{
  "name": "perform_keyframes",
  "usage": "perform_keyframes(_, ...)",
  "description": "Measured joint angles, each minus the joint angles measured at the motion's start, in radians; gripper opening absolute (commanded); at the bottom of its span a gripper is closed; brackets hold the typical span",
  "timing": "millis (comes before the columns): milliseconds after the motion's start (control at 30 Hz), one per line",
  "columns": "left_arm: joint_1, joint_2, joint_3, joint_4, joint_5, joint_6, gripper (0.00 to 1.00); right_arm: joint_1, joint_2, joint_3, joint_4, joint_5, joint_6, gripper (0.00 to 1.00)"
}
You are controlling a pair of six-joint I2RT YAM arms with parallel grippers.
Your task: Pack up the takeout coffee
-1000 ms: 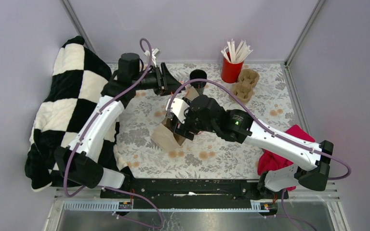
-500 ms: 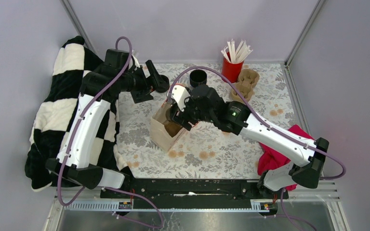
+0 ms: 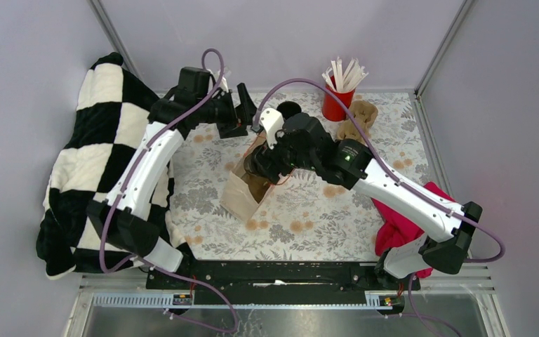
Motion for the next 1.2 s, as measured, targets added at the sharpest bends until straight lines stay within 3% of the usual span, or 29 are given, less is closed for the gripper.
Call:
perform_keyframes(200,-0.017,0.028,0.000,0.058,0.070,0.019,0.99,-0.028,0.000,0.002,-0.034,-0.003,0.065,0.14)
perform_keyframes(400,-0.039,-0.037,0.003,0.102,0.023,0.053,0.99,-0.031,-0.010,-0.007,-0.034,-0.004,0.091,0.14)
perform_keyframes(667,-0.145,-0.028,0.133,-0.016,-0.192,0.145,0.69,-0.036,-0.028,-0.009,-0.035,-0.009,0.109,0.14)
perform_keyframes(767,-0.144,0.019,0.217,-0.081,-0.248,0.180,0.67,-0.036,-0.029,-0.009,-0.035,-0.010,0.119,0.14)
perform_keyframes(1100,-0.173,0.155,0.381,-0.288,-0.308,0.273,0.39,-0.077,-0.029,-0.010,-0.039,-0.010,0.180,0.14)
perform_keyframes(1200,-0.175,0.175,0.411,-0.314,-0.304,0.290,0.41,-0.098,-0.029,-0.010,-0.046,-0.014,0.200,0.14)
